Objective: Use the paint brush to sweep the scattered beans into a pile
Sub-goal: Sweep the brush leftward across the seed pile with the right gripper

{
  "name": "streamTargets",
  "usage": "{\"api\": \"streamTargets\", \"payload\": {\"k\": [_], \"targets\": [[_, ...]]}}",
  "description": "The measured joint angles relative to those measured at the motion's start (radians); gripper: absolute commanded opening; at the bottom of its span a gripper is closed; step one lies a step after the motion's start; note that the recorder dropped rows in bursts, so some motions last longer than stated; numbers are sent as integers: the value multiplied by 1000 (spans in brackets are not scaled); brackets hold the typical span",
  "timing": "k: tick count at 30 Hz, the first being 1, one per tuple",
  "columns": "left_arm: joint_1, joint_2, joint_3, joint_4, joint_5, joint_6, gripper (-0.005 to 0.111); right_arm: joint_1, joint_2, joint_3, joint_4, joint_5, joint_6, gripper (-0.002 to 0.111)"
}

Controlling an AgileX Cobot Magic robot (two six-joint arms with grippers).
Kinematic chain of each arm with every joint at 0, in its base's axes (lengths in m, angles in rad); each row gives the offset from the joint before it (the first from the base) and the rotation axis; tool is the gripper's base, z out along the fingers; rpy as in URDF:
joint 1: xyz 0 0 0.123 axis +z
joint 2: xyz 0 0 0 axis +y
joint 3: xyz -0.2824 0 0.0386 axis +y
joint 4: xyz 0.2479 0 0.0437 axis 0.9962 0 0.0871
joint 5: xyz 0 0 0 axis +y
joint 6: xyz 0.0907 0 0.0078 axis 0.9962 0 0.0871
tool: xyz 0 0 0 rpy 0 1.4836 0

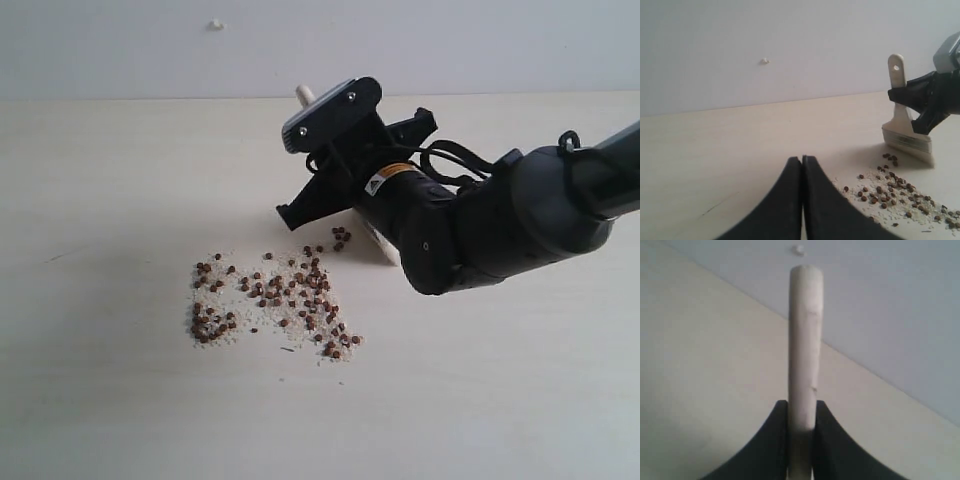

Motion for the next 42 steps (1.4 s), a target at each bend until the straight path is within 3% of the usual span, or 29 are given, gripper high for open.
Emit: {"api": "streamTargets", "payload": {"k": [14, 18, 25, 28, 34, 36, 42], "targets": [[0, 0, 0, 0, 0, 0, 0, 0, -8, -3, -469, 105, 325, 0], [0, 0, 0, 0, 0, 0, 0, 0, -58, -2, -509, 186, 365, 0], [0, 0, 0, 0, 0, 0, 0, 0, -290, -2, -451, 375, 372, 0], [0, 0, 0, 0, 0, 0, 0, 0, -371, -2, -297, 575, 217, 0], [0, 0, 0, 0, 0, 0, 0, 0, -388, 5, -284, 841, 38, 0], [0, 0, 0, 0, 0, 0, 0, 0, -388, 5, -286, 798, 15, 0], [0, 0, 0, 0, 0, 0, 0, -7, -307, 5, -288, 443, 4, 0]]}}
